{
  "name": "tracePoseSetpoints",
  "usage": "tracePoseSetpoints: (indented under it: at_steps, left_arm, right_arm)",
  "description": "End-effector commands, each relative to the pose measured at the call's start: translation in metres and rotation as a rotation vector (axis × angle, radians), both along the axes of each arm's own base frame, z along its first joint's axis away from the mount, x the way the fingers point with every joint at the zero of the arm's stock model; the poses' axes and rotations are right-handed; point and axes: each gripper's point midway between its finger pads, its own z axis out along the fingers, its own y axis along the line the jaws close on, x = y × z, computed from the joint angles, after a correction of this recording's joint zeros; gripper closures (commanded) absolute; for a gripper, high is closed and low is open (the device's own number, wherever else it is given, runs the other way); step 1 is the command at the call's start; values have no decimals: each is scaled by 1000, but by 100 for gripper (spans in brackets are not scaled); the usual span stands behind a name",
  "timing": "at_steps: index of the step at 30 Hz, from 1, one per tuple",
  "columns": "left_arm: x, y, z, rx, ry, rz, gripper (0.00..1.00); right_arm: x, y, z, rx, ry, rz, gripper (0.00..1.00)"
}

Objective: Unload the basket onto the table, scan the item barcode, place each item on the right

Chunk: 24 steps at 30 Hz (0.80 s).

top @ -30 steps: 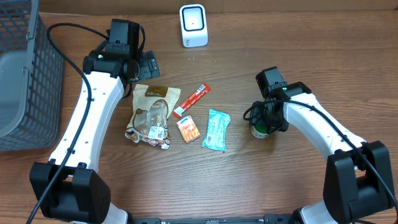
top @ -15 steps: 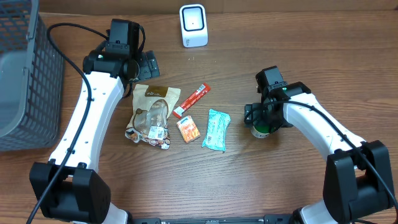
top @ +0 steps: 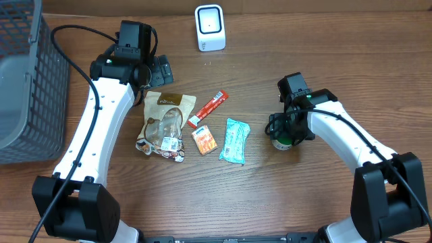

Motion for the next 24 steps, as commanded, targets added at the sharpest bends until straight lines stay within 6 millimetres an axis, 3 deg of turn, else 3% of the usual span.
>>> tracePoseSetpoints:
  at_steps: [1, 18, 24]
  left_arm:
    - [3, 0, 6, 0, -17, 7, 0]
    - [3, 0, 6, 0, -17, 7, 0]
    - [3, 0, 6, 0, -17, 7, 0]
  right_arm:
    - [-5, -1, -13, 1, 19, -4, 25]
    - [-10, -2, -34, 7, -4, -4, 26]
    - [-9, -2, -36, 9, -9, -4, 44]
